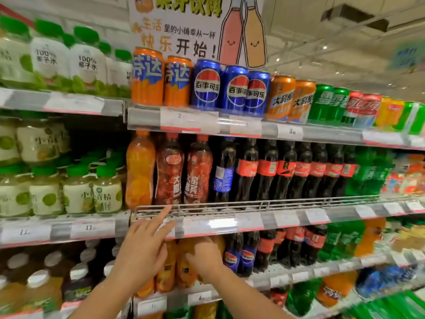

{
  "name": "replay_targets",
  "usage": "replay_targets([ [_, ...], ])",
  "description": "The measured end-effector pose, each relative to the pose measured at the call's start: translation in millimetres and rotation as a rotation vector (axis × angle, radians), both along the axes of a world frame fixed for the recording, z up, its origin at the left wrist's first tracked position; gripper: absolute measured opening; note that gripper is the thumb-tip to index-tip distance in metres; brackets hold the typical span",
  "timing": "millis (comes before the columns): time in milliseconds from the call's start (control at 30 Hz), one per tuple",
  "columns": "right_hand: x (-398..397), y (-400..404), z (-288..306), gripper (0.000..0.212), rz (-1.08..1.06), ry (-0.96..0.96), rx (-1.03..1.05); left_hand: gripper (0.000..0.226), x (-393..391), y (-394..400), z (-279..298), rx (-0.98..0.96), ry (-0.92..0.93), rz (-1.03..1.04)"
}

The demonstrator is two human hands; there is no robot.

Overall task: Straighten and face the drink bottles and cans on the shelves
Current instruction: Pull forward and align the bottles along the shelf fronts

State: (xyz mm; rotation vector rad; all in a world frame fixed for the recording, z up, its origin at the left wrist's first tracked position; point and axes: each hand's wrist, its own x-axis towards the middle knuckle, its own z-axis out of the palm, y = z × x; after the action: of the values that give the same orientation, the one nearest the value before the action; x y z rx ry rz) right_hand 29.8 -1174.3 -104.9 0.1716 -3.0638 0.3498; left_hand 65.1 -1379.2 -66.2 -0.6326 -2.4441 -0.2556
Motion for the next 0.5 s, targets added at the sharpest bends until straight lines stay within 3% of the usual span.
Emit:
replay_targets([
  [167,-29.8,0.6,2.1,0.05,0.026,-0.274,0.175,0.055,-1.0,-0.1,9.5,0.032,-0.07,-0.011],
  [300,-35.6,1.9,1.6,0.062,0.046,-0.293,0.08,0.056,-0.1,-2.2,10.7,0.028,-0.089,-0.007],
  [500,-25.3,1.8,-1.5,0.056,-0.049,-0.276,-0.015,0.047,2.1,0.6,9.0,0.034,-0.048,0.004],
])
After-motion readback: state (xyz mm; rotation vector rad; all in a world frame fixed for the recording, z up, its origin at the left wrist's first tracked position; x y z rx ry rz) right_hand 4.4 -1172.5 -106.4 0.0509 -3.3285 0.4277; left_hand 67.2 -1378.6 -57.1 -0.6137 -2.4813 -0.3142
